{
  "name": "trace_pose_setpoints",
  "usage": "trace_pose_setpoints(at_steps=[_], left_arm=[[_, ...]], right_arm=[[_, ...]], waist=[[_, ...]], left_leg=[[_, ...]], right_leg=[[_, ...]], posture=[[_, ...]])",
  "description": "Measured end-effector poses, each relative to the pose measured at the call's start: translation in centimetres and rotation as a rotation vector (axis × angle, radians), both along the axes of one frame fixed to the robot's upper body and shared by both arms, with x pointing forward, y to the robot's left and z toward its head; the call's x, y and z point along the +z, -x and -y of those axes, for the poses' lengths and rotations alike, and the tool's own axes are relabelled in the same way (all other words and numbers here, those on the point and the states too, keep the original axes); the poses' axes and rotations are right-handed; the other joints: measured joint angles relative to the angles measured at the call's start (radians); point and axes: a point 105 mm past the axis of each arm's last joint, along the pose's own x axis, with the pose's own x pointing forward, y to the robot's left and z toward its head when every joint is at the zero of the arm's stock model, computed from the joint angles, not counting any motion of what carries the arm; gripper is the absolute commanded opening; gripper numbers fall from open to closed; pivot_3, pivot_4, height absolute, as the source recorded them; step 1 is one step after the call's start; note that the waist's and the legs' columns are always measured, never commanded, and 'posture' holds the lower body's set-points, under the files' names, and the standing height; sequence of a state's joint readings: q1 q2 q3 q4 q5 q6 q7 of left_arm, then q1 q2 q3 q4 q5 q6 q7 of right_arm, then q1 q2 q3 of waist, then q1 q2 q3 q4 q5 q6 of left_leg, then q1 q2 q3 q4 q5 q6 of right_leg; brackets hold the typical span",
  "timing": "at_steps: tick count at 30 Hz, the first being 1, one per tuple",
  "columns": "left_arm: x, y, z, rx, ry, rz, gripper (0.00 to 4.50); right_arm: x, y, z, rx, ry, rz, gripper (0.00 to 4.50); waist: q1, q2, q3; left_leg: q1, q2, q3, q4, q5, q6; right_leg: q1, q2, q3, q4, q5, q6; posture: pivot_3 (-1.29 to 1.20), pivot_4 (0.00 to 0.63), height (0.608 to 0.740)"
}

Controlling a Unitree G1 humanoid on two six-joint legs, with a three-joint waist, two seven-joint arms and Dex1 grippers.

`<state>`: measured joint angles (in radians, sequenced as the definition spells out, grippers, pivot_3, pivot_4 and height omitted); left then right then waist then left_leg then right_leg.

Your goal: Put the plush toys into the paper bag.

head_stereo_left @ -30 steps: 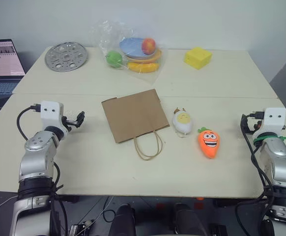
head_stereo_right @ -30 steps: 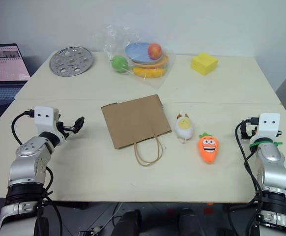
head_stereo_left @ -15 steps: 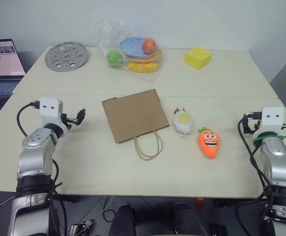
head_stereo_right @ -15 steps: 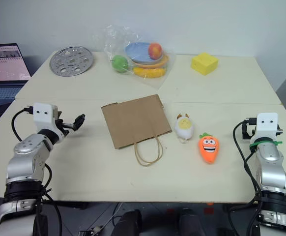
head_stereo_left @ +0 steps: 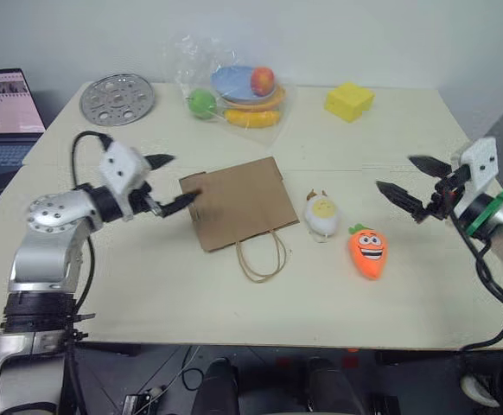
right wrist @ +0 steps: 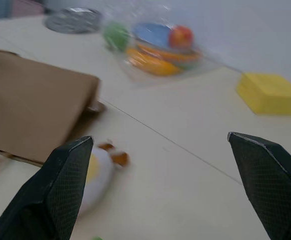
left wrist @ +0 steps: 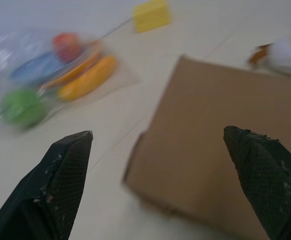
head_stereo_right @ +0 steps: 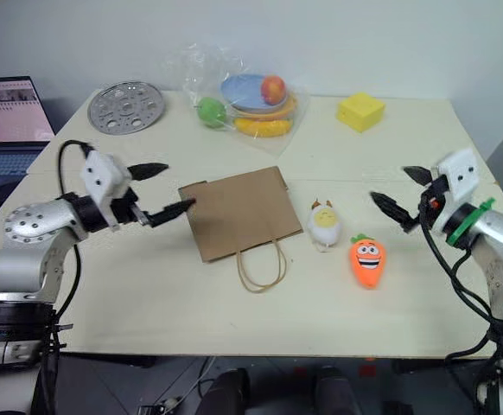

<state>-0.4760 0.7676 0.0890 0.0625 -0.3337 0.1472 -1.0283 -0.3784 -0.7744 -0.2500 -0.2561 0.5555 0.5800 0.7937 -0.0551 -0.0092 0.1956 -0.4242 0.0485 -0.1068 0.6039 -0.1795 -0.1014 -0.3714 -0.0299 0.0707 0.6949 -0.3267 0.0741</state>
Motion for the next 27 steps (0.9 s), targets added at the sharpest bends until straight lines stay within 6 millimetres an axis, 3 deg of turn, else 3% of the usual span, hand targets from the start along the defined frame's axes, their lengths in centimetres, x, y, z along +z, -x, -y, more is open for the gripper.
trace_pose_setpoints(at_steps=[4, 6, 9, 14, 19, 24, 27], left_arm=[[-2.9, 3.5, 3.0, -0.257, -0.129, -0.079, 4.49], [-4.2, 4.6, 3.9, -0.349, -0.193, -0.088, 4.49], [-6.3, 5.6, 4.4, -0.457, -0.297, -0.086, 4.49], [-8.3, 5.0, 5.4, -0.500, -0.337, -0.030, 4.49], [-9.6, 4.5, 6.5, -0.505, -0.315, -0.036, 4.49], [-9.7, 3.4, 7.7, -0.484, -0.287, -0.006, 4.49], [-9.6, 2.9, 8.1, -0.477, -0.267, -0.001, 4.49]], right_arm=[[0.4, 2.7, -2.6, 0.181, 0.021, -0.062, 4.50], [0.7, 3.7, -3.6, 0.237, 0.043, -0.057, 4.50], [-0.5, 5.4, -4.7, 0.315, 0.112, -0.094, 4.50], [-1.7, 7.0, -5.6, 0.354, 0.148, -0.119, 4.50], [-1.8, 7.1, -5.8, 0.320, 0.135, -0.124, 4.50], [-1.9, 7.0, -5.4, 0.275, 0.124, -0.132, 4.50], [-0.9, 6.7, -5.4, 0.254, 0.080, -0.114, 4.50]], waist=[[0.000, 0.000, 0.000], [0.002, 0.000, 0.000], [0.006, 0.000, 0.000], [0.013, 0.000, 0.000], [0.016, 0.000, 0.000], [0.022, 0.000, 0.000], [0.020, 0.000, 0.000]], left_leg=[[-0.001, 0.000, 0.001, 0.000, 0.000, 0.000], [-0.001, 0.000, 0.001, 0.000, 0.000, 0.000], [-0.001, 0.000, 0.001, 0.000, 0.000, 0.000], [-0.002, 0.000, 0.001, 0.003, 0.000, 0.000], [-0.003, 0.000, 0.000, 0.003, 0.000, 0.000], [-0.003, 0.000, 0.000, 0.003, 0.000, 0.000], [-0.003, 0.000, 0.000, 0.004, 0.000, 0.000]], right_leg=[[-0.001, 0.000, 0.000, -0.001, 0.000, 0.000], [-0.001, 0.000, 0.000, -0.001, 0.000, 0.000], [-0.001, 0.000, 0.000, -0.002, 0.000, 0.000], [0.000, 0.000, 0.000, -0.005, 0.000, 0.000], [0.000, 0.000, 0.000, -0.005, 0.000, 0.000], [0.000, 0.000, 0.000, -0.005, 0.000, 0.000], [0.000, 0.000, 0.000, -0.005, 0.000, 0.000]], posture=[[0.00, 0.150, 0.740], [0.00, 0.150, 0.740], [0.00, 0.150, 0.740], [0.00, 0.150, 0.740], [0.00, 0.150, 0.740], [0.00, 0.150, 0.740], [0.00, 0.150, 0.740]])
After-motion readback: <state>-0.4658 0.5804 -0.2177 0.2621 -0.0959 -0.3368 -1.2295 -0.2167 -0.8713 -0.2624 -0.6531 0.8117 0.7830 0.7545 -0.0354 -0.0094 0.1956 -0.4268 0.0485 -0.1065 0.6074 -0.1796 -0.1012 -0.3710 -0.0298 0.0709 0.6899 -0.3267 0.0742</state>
